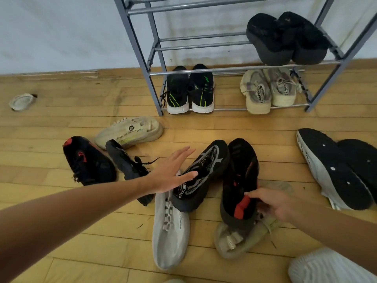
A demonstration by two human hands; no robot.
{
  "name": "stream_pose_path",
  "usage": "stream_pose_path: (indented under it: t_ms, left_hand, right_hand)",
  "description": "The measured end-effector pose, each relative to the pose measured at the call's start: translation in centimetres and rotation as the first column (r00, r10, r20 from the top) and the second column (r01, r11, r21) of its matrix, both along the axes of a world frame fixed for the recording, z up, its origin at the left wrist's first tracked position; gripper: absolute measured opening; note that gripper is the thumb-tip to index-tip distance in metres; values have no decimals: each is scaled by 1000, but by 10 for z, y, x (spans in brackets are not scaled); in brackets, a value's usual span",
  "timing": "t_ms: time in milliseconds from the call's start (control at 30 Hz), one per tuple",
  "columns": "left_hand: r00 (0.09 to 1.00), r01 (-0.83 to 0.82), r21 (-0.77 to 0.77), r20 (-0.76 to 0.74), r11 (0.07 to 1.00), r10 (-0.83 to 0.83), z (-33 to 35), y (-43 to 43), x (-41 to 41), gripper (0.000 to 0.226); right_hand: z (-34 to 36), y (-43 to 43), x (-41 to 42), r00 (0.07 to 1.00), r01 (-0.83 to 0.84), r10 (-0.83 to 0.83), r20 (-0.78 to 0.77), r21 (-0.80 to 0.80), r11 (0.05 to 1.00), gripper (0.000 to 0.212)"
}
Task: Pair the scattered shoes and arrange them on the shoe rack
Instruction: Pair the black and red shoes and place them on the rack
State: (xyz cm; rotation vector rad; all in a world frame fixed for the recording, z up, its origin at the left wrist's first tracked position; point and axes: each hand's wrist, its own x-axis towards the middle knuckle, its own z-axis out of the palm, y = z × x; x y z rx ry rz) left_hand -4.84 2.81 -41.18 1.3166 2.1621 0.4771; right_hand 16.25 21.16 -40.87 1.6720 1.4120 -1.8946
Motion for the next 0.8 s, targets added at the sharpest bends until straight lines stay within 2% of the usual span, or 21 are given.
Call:
stream_pose_path:
  t_ms: [167,267,367,533,633,800]
  left_hand:
    - [996,34,4,-79,999,-34,2,-3,-12,81]
    - [991,46,-14,-124,999,-47,4,-8,-18,78]
    - [985,52,-45,-163,998,-59,5,-16,-29,78]
    - [884,150,-173,-417,973,-210,11,-43,-65,75]
    - [849,132,-227,-477,965,-228,17,-63,-86,84]
    - [825,95,-252,-522,963,-218,15,-80,-104,70]
  right_hand:
    - [-4,0,0,999,-5,7,-34,55,998,26]
    - [1,4,1,998,-18,26,-51,155,988,31]
    - [15,15,-2,993,-27,50,-107,205,978,32]
    - [38,31,-5,968,43,6,-251,190,981,21]
    - [41,33,-2,962,89,-24,-272,230,969,20]
    - [49,30,-5,914,206,-107,-391,223,953,25]
